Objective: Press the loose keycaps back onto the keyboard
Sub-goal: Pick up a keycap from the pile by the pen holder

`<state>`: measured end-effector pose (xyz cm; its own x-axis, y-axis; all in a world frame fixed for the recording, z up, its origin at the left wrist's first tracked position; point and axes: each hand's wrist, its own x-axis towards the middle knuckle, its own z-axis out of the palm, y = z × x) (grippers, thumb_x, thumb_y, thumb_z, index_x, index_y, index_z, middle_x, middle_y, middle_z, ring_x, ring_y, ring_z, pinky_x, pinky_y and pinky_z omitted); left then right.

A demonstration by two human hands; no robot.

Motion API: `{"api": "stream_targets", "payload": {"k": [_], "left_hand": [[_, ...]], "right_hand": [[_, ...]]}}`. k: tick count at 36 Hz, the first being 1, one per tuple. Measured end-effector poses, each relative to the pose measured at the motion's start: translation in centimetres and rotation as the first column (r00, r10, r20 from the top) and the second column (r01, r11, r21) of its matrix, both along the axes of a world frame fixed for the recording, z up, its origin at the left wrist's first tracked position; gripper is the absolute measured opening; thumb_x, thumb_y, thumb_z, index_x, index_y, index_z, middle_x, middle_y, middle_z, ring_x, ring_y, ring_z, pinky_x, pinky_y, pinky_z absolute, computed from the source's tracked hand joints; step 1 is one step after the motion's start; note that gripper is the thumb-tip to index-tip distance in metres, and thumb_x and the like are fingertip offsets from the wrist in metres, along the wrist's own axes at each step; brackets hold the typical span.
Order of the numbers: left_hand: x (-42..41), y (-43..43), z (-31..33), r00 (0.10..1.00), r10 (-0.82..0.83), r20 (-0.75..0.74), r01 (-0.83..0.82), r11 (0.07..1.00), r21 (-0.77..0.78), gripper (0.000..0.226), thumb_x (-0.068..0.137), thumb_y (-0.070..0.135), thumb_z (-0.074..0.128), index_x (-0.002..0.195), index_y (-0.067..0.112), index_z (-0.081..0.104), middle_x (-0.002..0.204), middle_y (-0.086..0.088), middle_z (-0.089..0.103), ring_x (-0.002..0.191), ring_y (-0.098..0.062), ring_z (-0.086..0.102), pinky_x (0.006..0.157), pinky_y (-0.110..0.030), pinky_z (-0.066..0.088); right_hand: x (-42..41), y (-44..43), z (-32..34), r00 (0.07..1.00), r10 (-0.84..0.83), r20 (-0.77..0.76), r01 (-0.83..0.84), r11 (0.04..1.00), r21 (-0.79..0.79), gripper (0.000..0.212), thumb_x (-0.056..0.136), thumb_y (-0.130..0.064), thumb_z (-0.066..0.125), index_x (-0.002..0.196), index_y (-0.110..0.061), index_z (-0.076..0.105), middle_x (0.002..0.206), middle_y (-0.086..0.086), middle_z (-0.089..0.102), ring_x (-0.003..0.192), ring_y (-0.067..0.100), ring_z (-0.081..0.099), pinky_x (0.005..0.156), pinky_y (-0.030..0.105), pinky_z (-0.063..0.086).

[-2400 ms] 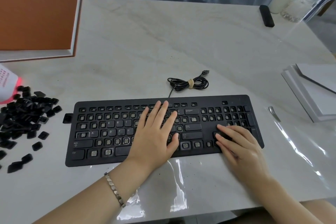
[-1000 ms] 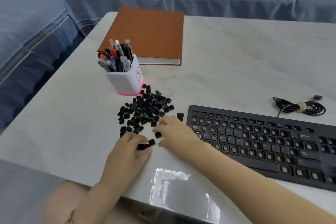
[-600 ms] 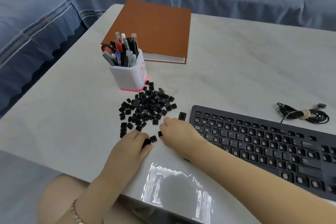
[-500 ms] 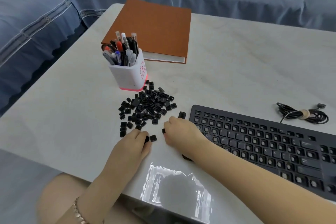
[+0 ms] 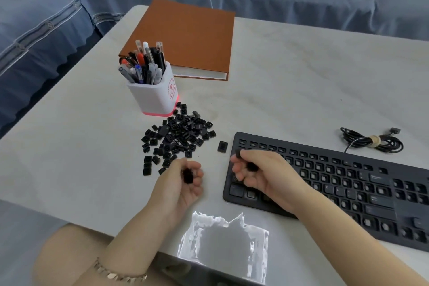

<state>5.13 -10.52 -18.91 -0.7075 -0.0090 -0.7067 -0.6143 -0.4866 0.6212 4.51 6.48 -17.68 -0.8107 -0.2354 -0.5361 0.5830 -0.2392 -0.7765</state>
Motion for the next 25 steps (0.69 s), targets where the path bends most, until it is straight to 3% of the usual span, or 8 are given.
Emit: {"api": "stream_targets", "payload": {"k": [5, 7, 9, 12, 14, 17, 20, 25], "left_hand": [[0.8, 2.1, 0.6, 0.944, -0.283, -0.171, 0.233, 0.937, -0.261, 0.025, 0.097, 0.009, 0.044, 0.087, 0.007, 0.066, 0.064, 0.0, 0.05, 0.05, -0.007, 0.04, 0.047, -0.018, 0.036], [1.2, 2.8, 1.1, 0.875, -0.404, -0.265, 0.303, 0.886, -0.351, 0.025, 0.097, 0.009, 0.046, 0.092, 0.013, 0.07, 0.06, 0.006, 0.051, 0.051, -0.004, 0.042, 0.05, -0.016, 0.036], [1.5, 3.3, 1.7, 0.782, -0.514, -0.352, 0.332, 0.822, -0.463, 0.018, 0.091, 0.01, 0.057, 0.094, 0.021, 0.071, 0.058, 0.011, 0.05, 0.052, -0.001, 0.042, 0.053, -0.012, 0.037], [2.0, 4.1, 2.3, 0.653, -0.612, -0.446, 0.31, 0.753, -0.58, 0.027, 0.072, 0.021, 0.08, 0.092, 0.037, 0.071, 0.059, 0.012, 0.038, 0.055, -0.002, 0.037, 0.058, -0.009, 0.035], [2.2, 4.6, 2.6, 0.629, -0.607, -0.485, 0.256, 0.751, -0.608, 0.028, 0.065, 0.024, 0.084, 0.086, 0.039, 0.073, 0.058, 0.012, 0.039, 0.054, 0.0, 0.036, 0.057, -0.008, 0.034], [2.4, 5.0, 2.6, 0.575, -0.629, -0.523, 0.202, 0.729, -0.653, 0.023, 0.064, 0.029, 0.082, 0.084, 0.039, 0.075, 0.06, 0.012, 0.044, 0.054, 0.0, 0.038, 0.057, -0.008, 0.033], [2.6, 5.1, 2.2, 0.516, -0.662, -0.543, 0.149, 0.694, -0.705, 0.032, 0.062, 0.039, 0.077, 0.092, 0.046, 0.072, 0.063, 0.012, 0.045, 0.055, -0.001, 0.039, 0.057, -0.008, 0.033], [3.0, 5.5, 2.0, 0.46, -0.696, -0.551, 0.08, 0.65, -0.756, 0.031, 0.067, 0.043, 0.069, 0.098, 0.045, 0.069, 0.066, 0.011, 0.046, 0.056, -0.002, 0.041, 0.057, -0.008, 0.034]], "right_hand": [[1.9, 1.9, 0.6, 0.997, 0.037, -0.069, -0.037, 0.999, 0.003, 0.031, 0.084, -0.02, 0.055, 0.087, 0.009, 0.063, 0.06, 0.003, 0.059, 0.049, 0.01, 0.048, 0.042, 0.014, 0.034], [2.4, 2.6, 0.8, 0.991, 0.069, -0.113, -0.063, 0.997, 0.051, 0.052, 0.075, -0.03, 0.056, 0.093, 0.02, 0.057, 0.058, -0.001, 0.057, 0.048, 0.009, 0.04, 0.044, 0.014, 0.028], [2.9, 3.3, 1.0, 0.983, 0.088, -0.158, -0.072, 0.992, 0.106, 0.055, 0.072, -0.035, 0.057, 0.092, 0.016, 0.06, 0.055, -0.004, 0.052, 0.047, 0.009, 0.033, 0.045, 0.015, 0.026], [3.6, 3.8, 1.6, 0.964, 0.133, -0.231, -0.089, 0.977, 0.191, 0.026, 0.079, -0.039, 0.065, 0.073, -0.014, 0.072, 0.053, -0.006, 0.041, 0.048, 0.008, 0.03, 0.047, 0.014, 0.027], [3.9, 4.2, 1.7, 0.941, 0.183, -0.285, -0.108, 0.96, 0.258, 0.021, 0.081, -0.037, 0.061, 0.064, -0.027, 0.07, 0.053, -0.008, 0.039, 0.049, 0.008, 0.03, 0.048, 0.015, 0.026], [4.3, 4.6, 1.9, 0.928, 0.197, -0.317, -0.114, 0.958, 0.262, 0.021, 0.079, -0.035, 0.056, 0.063, -0.031, 0.069, 0.053, -0.008, 0.038, 0.05, 0.009, 0.028, 0.048, 0.016, 0.025], [4.7, 4.9, 2.2, 0.927, 0.194, -0.322, -0.106, 0.957, 0.27, 0.022, 0.083, -0.041, 0.063, 0.065, -0.032, 0.07, 0.052, -0.008, 0.038, 0.049, 0.007, 0.029, 0.048, 0.014, 0.026], [5.2, 5.3, 2.4, 0.923, 0.204, -0.326, -0.109, 0.952, 0.286, 0.019, 0.07, -0.041, 0.057, 0.064, -0.029, 0.071, 0.051, -0.013, 0.047, 0.046, 0.0, 0.037, 0.05, 0.008, 0.03]]}}
